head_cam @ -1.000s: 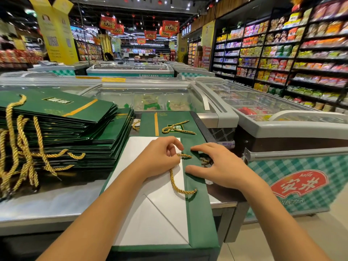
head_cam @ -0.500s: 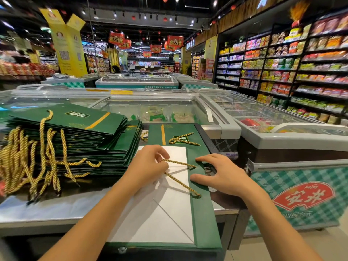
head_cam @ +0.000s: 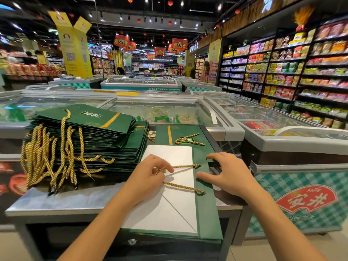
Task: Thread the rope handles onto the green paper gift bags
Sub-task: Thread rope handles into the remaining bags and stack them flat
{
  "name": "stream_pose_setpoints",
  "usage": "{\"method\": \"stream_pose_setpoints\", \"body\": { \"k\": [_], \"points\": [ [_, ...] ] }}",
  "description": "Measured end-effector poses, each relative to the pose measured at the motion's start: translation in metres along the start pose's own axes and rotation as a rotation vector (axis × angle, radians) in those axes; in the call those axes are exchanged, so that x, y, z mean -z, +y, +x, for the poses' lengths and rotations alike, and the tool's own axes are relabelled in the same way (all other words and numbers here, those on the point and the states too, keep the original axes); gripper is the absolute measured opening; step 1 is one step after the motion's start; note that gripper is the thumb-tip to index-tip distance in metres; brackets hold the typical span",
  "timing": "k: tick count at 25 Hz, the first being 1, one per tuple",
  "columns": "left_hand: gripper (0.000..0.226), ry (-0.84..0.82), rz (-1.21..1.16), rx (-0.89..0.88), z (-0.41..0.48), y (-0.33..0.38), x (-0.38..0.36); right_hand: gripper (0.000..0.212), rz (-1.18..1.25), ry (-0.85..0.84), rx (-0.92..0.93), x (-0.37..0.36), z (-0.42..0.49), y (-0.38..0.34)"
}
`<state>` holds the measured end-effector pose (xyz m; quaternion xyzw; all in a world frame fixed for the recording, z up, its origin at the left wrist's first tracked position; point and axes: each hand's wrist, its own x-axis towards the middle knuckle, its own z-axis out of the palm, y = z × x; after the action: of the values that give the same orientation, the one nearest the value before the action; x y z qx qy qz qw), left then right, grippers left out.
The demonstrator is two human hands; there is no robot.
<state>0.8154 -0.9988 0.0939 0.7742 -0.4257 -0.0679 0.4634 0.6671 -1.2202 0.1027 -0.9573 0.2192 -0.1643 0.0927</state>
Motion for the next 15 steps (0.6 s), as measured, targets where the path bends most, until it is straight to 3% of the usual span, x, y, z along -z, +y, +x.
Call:
{"method": "stream_pose_setpoints", "body": {
  "k": [2,6,8,11,15],
  "points": [
    [0.036,0.002,0.039,-0.018,0.001,-0.001,-0.004,0.08,-0.12,0.105,0.023,-0.002,-0.009,-0.004],
    [0.025,0.027,0.175,-0.091,0.006,-0.007,-0.007,0.086,-0.095,0.03,-0.045,-0.009,-0.022,-0.024],
    [0.023,0.021,0.21,-0.1,0.006,-0.009,-0.009,0.075,0.127,-0.006,-0.113,-0.008,-0.023,-0.028],
    [0.02,0.044,0.228,-0.116,0.007,-0.006,-0.011,0.037,0.48,-0.042,-0.207,0.007,-0.031,-0.037],
    [0.016,0.078,0.109,-0.136,0.0,0.009,-0.003,0.038,1.132,0.003,-0.196,0.024,-0.045,-0.06]
  ]
}}
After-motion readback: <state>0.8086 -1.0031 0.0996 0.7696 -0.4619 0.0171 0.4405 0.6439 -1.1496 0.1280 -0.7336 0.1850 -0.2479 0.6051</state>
